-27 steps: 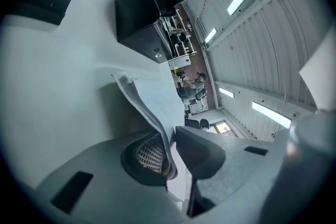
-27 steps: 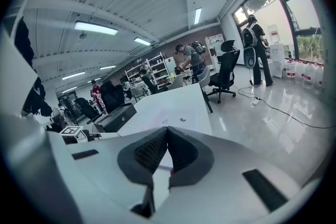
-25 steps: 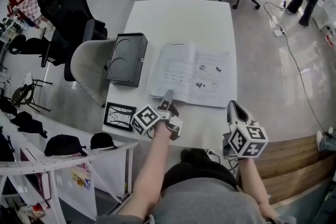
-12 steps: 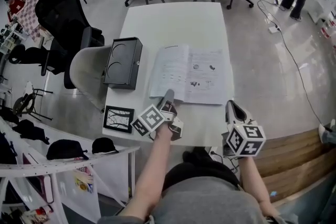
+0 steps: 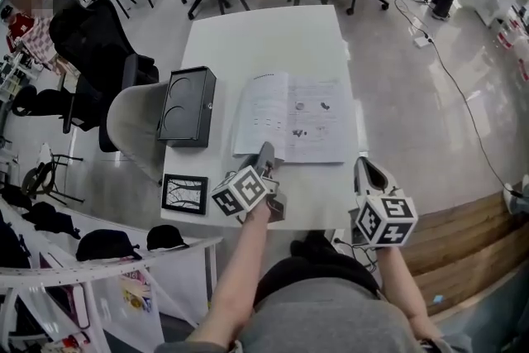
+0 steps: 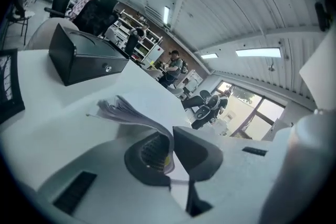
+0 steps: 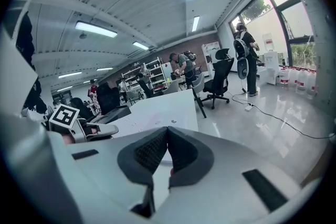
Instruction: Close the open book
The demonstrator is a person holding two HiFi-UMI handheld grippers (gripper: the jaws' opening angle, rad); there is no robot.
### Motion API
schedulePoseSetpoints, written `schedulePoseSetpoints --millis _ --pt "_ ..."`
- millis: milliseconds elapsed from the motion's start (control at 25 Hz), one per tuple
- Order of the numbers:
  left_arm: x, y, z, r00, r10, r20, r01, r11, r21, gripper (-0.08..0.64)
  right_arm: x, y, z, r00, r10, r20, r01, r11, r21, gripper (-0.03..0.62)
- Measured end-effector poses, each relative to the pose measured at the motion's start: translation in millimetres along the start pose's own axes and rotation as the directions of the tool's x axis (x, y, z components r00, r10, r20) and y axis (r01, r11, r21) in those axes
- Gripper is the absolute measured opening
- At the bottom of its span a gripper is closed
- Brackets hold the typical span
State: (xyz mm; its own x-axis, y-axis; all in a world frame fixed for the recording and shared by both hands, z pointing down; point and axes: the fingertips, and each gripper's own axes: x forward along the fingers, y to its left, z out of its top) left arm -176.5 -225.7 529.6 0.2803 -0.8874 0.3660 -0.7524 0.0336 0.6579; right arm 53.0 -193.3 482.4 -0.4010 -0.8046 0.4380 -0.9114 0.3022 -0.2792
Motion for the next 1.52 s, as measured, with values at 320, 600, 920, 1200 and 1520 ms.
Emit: schedulePoseSetpoints --millis 320,600,920,1200,1520 --pt "13 -29 -15 0.995 0.048 -0.082 -0.02 0.948 0.317 0.02 -7 -10 -1 1.0 -0.013 0.009 0.013 1.0 0.009 0.005" --pt "26 -43 -33 0.985 0.061 -0.164 0.017 0.901 0.433 0.02 -8 -12 0 1.0 -0.02 0.014 0.02 1.0 0.013 0.005" --pt "43 -50 -63 0.961 0.094 -0.259 0.058 0.851 0.523 0.02 -11 -22 -1 0.999 -0.041 0.017 0.041 0.999 0.023 0.005" --pt "50 -52 -76 0.944 0.118 -0.307 0.086 0.813 0.576 0.02 -13 -28 1 0.999 -0.045 0.02 0.044 0.998 0.032 0.005" --pt "55 -51 -85 0.931 0.119 -0.345 0.11 0.81 0.576 0.023 -14 -31 0 0.999 -0.046 0.021 0.045 0.998 0.038 0.005"
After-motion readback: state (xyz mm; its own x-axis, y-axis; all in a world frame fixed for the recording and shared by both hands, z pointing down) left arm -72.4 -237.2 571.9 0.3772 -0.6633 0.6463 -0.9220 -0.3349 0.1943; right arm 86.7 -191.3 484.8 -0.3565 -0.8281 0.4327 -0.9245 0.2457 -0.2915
